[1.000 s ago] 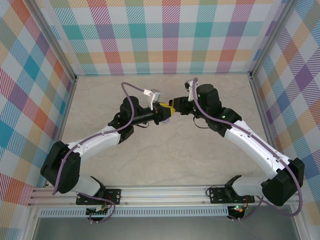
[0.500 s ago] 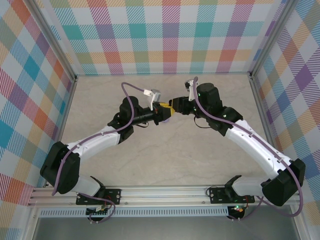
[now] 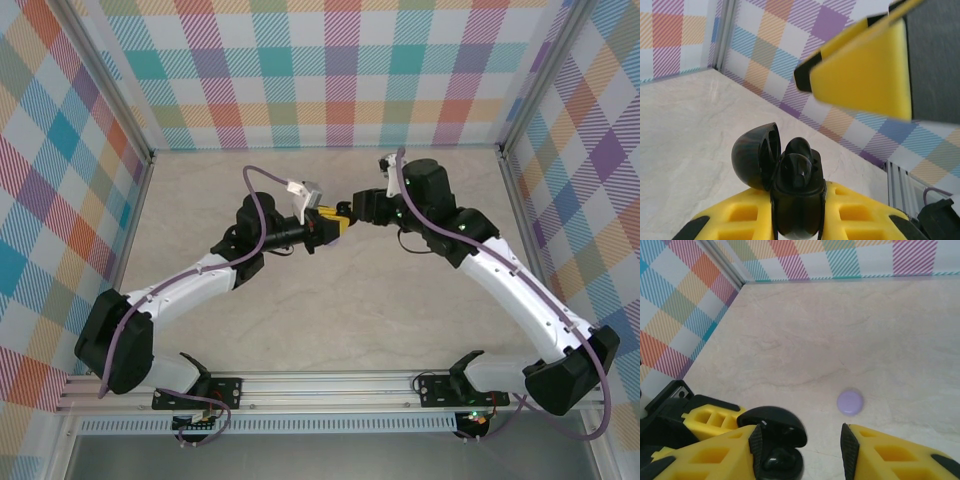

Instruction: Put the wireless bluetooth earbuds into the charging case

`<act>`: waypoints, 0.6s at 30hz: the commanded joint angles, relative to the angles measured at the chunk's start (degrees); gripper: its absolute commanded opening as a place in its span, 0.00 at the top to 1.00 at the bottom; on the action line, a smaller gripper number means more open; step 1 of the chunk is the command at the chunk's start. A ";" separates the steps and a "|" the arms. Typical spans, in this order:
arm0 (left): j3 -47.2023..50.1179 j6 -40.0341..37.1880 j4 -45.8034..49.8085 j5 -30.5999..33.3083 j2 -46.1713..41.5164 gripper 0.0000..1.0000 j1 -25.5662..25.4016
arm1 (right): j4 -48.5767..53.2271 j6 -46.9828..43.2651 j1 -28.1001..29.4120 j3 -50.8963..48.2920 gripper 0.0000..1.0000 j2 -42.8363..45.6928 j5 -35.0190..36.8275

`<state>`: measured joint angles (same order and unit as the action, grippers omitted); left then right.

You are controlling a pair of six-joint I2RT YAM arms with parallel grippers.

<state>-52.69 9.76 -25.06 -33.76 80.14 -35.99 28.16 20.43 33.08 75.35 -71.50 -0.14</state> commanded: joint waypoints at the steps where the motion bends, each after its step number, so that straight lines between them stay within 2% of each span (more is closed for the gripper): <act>1: -3.26 -4.73 3.65 -2.80 -2.24 0.99 -0.84 | 3.88 -1.72 -3.69 1.73 0.52 1.20 -2.91; 9: -5.98 -6.84 5.59 -7.90 -3.19 0.99 -0.79 | 5.39 -6.26 -11.93 1.21 0.53 -2.85 -20.60; 18: -7.22 -6.17 4.02 -12.64 -4.02 0.99 -0.82 | 3.86 -9.65 -13.59 0.24 0.60 -5.68 -31.19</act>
<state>-58.02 4.40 -19.62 -43.31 77.71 -35.99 32.69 13.28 19.77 75.53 -77.25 -24.86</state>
